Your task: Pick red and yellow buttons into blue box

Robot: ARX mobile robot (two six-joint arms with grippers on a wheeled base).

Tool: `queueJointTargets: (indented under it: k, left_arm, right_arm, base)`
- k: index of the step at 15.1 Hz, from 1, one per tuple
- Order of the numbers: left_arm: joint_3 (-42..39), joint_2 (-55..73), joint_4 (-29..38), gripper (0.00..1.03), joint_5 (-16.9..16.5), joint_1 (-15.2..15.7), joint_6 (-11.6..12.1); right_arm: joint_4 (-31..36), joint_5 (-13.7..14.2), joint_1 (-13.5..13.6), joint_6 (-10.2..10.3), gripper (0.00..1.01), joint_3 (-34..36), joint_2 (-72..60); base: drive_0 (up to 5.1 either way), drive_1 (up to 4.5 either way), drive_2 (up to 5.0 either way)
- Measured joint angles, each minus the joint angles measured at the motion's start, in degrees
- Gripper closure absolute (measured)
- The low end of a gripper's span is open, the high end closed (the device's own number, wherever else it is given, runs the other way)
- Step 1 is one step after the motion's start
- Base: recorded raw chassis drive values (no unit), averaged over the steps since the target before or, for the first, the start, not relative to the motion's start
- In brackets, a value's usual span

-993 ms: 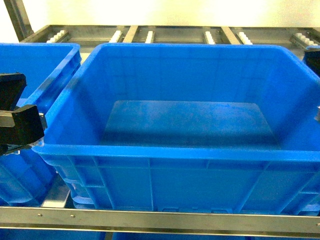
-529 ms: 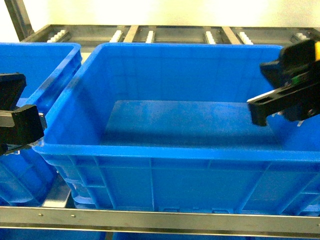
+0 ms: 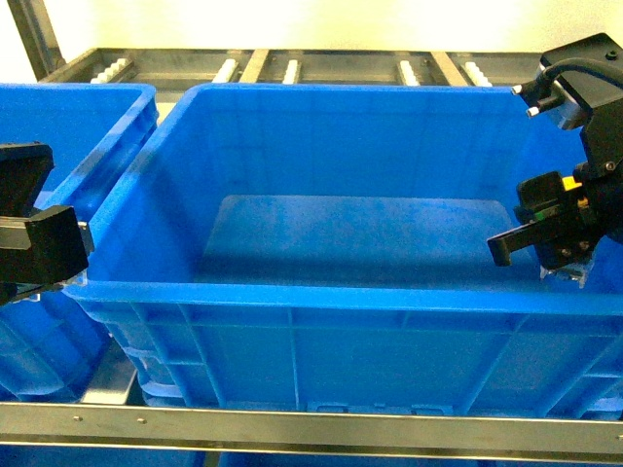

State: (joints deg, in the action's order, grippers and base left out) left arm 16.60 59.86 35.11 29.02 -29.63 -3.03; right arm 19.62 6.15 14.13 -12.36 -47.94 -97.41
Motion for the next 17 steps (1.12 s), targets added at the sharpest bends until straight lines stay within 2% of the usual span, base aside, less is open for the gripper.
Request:
queueJointTargets:
  k: [3,4,5,6,7,8,10,12,13,14,16,17]
  left_arm:
    - [0.0,0.0,0.0,0.76,0.02,0.0,0.0]
    - [0.0,0.0,-0.02,0.76,0.02,0.0,0.0]
    - [0.0,0.0,-0.02,0.76,-0.02,-0.02,0.0]
    - [0.0,0.0,-0.02,0.76,0.0,0.0,0.0]
    - [0.0,0.0,-0.02,0.76,0.0,0.0,0.0]
    - [0.0,0.0,-0.02,0.76,0.0,0.0,0.0]
    - [0.0,0.0,-0.02,0.76,0.0,0.0,0.0]
    - [0.0,0.0,-0.02,0.76,0.0,-0.02,0.0]
    - [0.0,0.0,-0.04,0.76,0.0,0.0,0.0]
    - [0.0,0.0,-0.02,0.76,-0.02,0.0,0.0]
    - [0.0,0.0,-0.02,0.76,0.0,0.0,0.0]
    - [0.0,0.0,-0.02,0.76,0.0,0.0,0.0]
  right_arm:
    - [2.4,-0.66,-0.61,1.11,0.28,-0.17,-0.04]
    - [3.23,-0.96,-1.07,2.14,0.17,-0.17,0.09]
    - [6.34,-1.92,-2.27,3.28,0.01,1.46,2.27]
    - [9.16,-2.16,-3.21,3.76,0.04,4.02,6.67]
    - [9.86,-4.37,-4.92,4.24,0.03,7.15,14.51]
    - [7.41,-7.69,-6.75,5.01,0.03,9.2,22.14]
    - [4.33,-12.28,-10.12,5.35,0.03,10.03,32.28]
    - [2.8,-16.04,-15.47,7.61,0.03,12.09,42.73]
    - [2.14,-17.16,-17.92,8.26,0.03,14.03,47.45]
    - [3.5,-17.31,-19.28,8.33,0.03,16.76,52.15]
    - [0.9,-17.49,-19.21,9.4,0.03,21.38,60.78]
    - [-2.05,-16.02,-17.75,10.08,0.03,24.74,65.64]
  base:
    - [0.0,0.0,0.0]
    - [0.0,0.0,0.0]
    - [0.0,0.0,0.0]
    - [0.0,0.0,0.0]
    - [0.0,0.0,0.0]
    - [0.0,0.0,0.0]
    - [0.0,0.0,0.0]
    - [0.0,0.0,0.0]
    - [0.0,0.0,0.0]
    - [0.0,0.0,0.0]
    - [0.0,0.0,0.0]
    - [0.0,0.0,0.0]
